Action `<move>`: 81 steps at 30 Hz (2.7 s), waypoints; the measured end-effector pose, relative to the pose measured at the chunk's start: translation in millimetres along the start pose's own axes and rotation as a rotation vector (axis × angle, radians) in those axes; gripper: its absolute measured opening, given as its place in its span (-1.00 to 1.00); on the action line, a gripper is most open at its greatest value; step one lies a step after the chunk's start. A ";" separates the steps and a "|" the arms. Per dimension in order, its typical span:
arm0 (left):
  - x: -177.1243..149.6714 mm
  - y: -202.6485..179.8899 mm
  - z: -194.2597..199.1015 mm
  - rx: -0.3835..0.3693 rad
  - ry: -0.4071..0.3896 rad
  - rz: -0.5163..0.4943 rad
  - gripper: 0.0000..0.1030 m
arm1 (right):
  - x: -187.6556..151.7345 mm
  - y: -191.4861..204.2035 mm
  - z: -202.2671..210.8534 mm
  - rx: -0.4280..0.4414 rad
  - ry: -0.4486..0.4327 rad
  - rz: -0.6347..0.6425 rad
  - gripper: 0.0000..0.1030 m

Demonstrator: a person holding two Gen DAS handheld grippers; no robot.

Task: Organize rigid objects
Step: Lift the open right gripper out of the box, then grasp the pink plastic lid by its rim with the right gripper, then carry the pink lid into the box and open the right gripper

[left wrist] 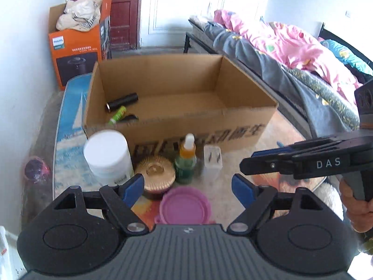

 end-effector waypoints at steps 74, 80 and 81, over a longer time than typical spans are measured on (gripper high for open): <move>161.5 18.9 -110.1 0.094 0.135 -0.171 0.42 | 200.1 -9.6 -90.7 -0.109 0.159 0.133 -0.80; 175.4 54.6 -170.5 0.115 0.287 -0.094 0.42 | 218.0 -30.9 -155.8 -0.117 0.252 0.113 -0.82; 175.6 58.5 -177.4 0.121 0.301 -0.084 0.41 | 221.4 -35.0 -168.8 -0.118 0.262 0.110 -0.82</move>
Point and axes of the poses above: each gripper's, at about its wrist camera, not at the fingertips, and z roughly against the way its jaws point, y to its left, x to its top, the point moved 2 cm from there along -z, roughly the way its jaws point, and after that the axes turned 3 degrees about -x, right-handed, at the moved point
